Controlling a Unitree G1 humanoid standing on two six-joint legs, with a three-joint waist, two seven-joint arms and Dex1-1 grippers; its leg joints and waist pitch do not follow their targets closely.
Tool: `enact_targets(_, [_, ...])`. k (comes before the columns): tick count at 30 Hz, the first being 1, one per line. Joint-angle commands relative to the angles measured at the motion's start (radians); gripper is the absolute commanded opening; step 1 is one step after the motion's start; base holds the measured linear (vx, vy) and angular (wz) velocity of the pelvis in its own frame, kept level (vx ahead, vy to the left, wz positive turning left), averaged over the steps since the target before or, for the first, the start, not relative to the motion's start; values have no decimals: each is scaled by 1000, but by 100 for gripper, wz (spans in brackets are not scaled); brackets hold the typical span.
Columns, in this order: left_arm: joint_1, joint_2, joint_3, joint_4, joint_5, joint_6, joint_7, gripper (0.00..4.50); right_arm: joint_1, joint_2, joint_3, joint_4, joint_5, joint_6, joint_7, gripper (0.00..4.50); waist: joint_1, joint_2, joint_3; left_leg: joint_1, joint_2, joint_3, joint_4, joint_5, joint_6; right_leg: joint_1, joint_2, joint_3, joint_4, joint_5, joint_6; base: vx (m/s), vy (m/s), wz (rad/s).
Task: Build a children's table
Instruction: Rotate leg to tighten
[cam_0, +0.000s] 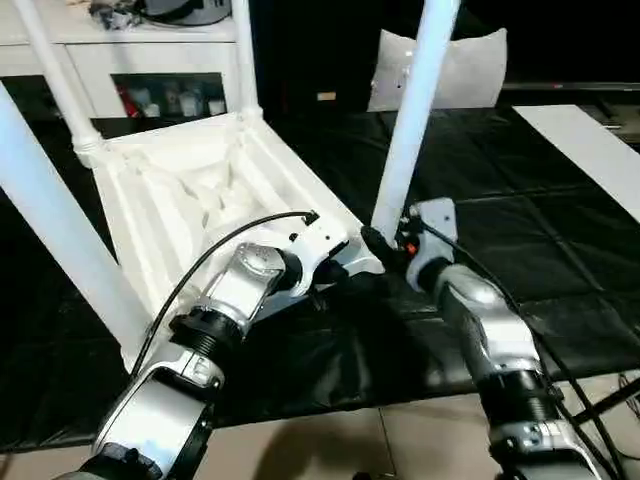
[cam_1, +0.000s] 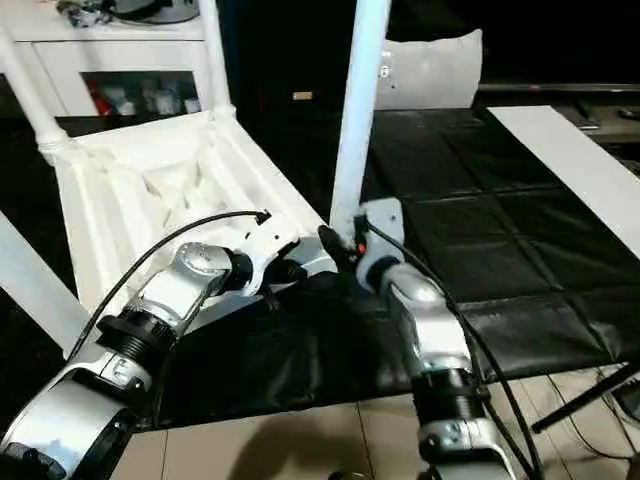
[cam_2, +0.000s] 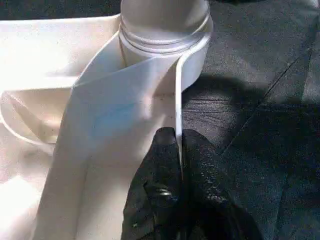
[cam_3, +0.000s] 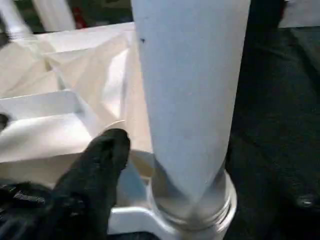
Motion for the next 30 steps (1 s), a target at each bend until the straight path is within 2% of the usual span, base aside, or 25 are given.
enact_targets(1, [-9,8,2,-41,1,-28,-8,0,18,-13,1,-39,29,-12,60,372,8,-7,-81,-6,21,2,-58,-81,111,79,-65,61,-60,-302,-124,0,0,0])
enact_targets(2, [-5,19,-3,-44,2,-34,-25,0,31,-46,1,-55,38,-21,111,382,9,-4,-79,-4,21,2,-59,-97,106,78,-64,61,-62,-322,-119,0,0,0])
enact_targets(6, [2,52,-24,-48,4,-77,-89,0,61,-146,13,-84,55,-46,248,415,16,-8,-78,-3,20,4,-58,-110,110,77,-63,63,-65,-340,-105,0,0,0])
enact_targets(7, [6,65,-34,-53,2,-93,-119,0,69,-180,22,-89,55,-53,293,423,18,-5,-79,-2,18,5,-58,-116,110,78,-61,62,-67,-351,-102,0,0,0])
enact_targets(9, [9,75,-41,-57,1,-99,-139,0,73,-203,29,-93,56,-52,324,433,22,-7,-77,0,19,6,-59,-121,107,76,-62,63,-69,-364,-101,0,0,0])
enact_targets(11, [17,104,-59,-70,-2,-121,-205,0,84,-261,45,-105,68,-41,412,446,24,-4,-78,1,20,5,-59,-129,106,76,-61,62,-69,-368,-101,0,0,0])
enact_targets(12, [21,118,-68,-74,-1,-130,-231,0,87,-285,52,-110,71,-38,447,446,26,0,-77,2,20,5,-59,-135,103,75,-62,62,-70,-376,-103,0,0,0])
enact_targets(15, [30,147,-91,-83,8,-149,-282,0,88,-326,71,-108,57,-35,488,446,27,-3,-78,2,22,5,-59,-133,102,74,-61,62,-70,-367,-109,0,0,0])
enact_targets(16, [34,163,-103,-86,14,-162,-306,0,87,-342,81,-103,46,-40,503,446,28,-8,-78,2,23,5,-59,-131,100,73,-61,64,-67,-360,-112,0,0,0])
enact_targets(18, [42,183,-118,-92,19,-181,-341,0,84,-369,99,-96,41,-56,543,446,32,-5,-77,3,24,6,-60,-128,99,72,-61,65,-66,-360,-114,0,0,0])
enact_targets(21, [49,197,-128,-102,17,-194,-372,0,82,-385,111,-94,46,-68,589,446,40,-6,-77,4,24,7,-60,-136,96,72,-63,65,-67,-380,-108,0,0,0])
enact_targets(22, [60,216,-144,-122,15,-211,-419,0,81,-401,134,-101,60,-65,656,446,43,-8,-76,5,24,7,-60,-135,97,71,-62,65,-67,-382,-108,0,0,0])
enact_targets(23, [60,218,-145,-123,15,-213,-422,0,81,-402,135,-102,61,-65,660,429,45,-7,-77,4,26,6,-61,-136,97,72,-64,65,-66,-381,-109,0,0,0])
enact_targets(24, [67,227,-152,-135,14,-225,-447,0,83,-409,146,-107,70,-58,694,418,45,-10,-76,5,26,7,-61,-136,99,71,-63,66,-67,-382,-108,0,0,0])
enact_targets(27, [84,254,-180,-171,5,-273,-517,0,81,-414,164,-107,102,-48,752,404,47,-9,-76,5,29,6,-62,-132,99,69,-65,67,-64,-372,-114,0,0,0])
enact_targets(30, [107,280,-205,-226,-12,-298,-594,0,69,-409,171,-94,116,-38,790,377,55,-8,-74,8,31,7,-64,-136,86,67,-66,70,-64,-383,-115,0,0,0])
